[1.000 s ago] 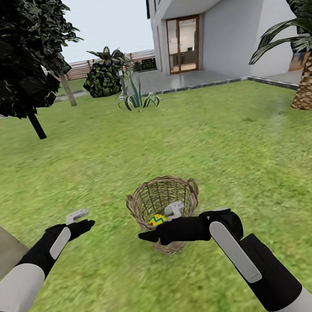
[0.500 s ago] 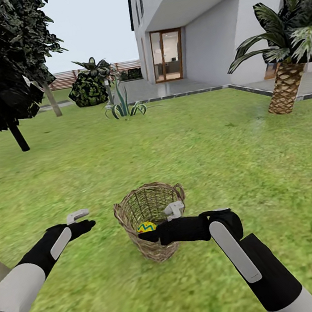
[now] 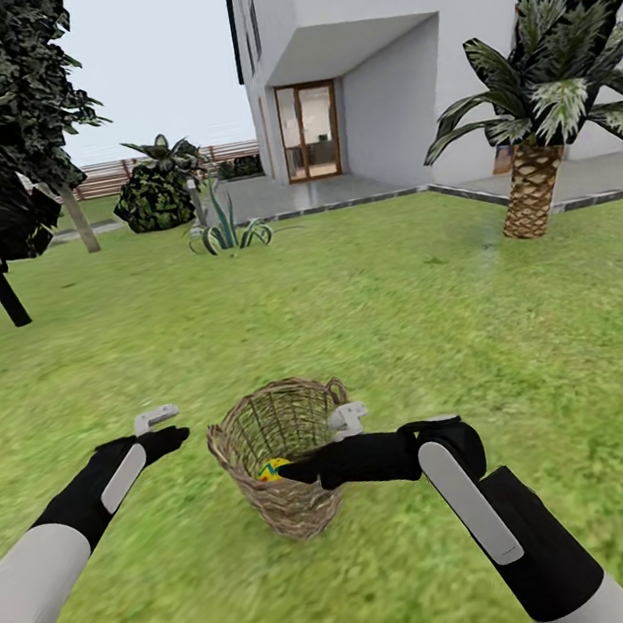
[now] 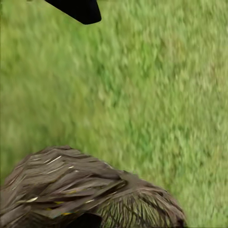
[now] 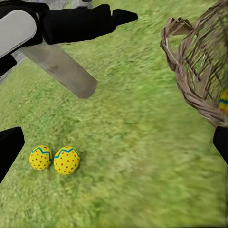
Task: Take the three Easter eggs out of the wicker basket on the lawn in the garden, then place them on the lawn next to a single tree (choose any tree) so that all three eggs are next to the same tree and none are left in the basket.
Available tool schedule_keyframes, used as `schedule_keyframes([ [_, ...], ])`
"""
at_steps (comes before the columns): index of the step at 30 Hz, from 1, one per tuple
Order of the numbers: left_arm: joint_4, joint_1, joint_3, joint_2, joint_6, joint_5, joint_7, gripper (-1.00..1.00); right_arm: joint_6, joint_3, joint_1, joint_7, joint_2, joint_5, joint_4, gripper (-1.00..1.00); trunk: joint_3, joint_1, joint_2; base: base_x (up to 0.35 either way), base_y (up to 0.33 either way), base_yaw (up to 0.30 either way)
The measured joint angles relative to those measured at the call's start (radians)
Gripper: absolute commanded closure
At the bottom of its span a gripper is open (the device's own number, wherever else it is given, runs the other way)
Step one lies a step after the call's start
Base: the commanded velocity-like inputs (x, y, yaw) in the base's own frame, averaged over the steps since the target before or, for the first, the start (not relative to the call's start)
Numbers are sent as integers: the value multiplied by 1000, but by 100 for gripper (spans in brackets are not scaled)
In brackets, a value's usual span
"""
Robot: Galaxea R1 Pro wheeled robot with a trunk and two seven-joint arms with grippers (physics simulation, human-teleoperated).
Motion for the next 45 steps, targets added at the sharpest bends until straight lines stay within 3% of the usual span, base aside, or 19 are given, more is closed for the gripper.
schedule_keyframes([
  [5, -45, 11, 0, 1, 0, 1, 40, -100, 0, -20, 0, 0, -3, 1, 0, -100, 3, 0, 0, 0, 0, -121],
  [11, -123, 55, 2, 1, 10, 1, 55, -100, 0, -96, 0, -2, -7, 1, 0, -100, 3, 0, 0, 0, 0, -24],
  [21, -147, 69, 2, 2, 15, 1, 58, -100, 0, -110, 0, -2, -6, -1, 1, -100, 4, 0, 0, 0, 0, -3],
  [28, -148, 69, 2, 2, 15, 1, 58, -100, 0, -89, 0, 1, -2, -2, 1, -100, 4, 0, 0, 0, 0, 0],
  [33, -148, 69, 2, 2, 16, 1, 58, -100, 0, -17, 0, 5, 1, -3, 1, -100, 4, 0, 0, 0, 0, 0],
  [36, -147, 69, 2, 2, 16, 1, 58, -100, 0, 5, 0, 6, 2, -3, 1, -100, 4, 0, 0, 0, 0, 0],
  [45, -147, 69, 2, 2, 17, 1, 58, -100, 0, 22, 0, 6, 6, -2, 1, -100, 4, 0, 0, 0, 0, 0],
])
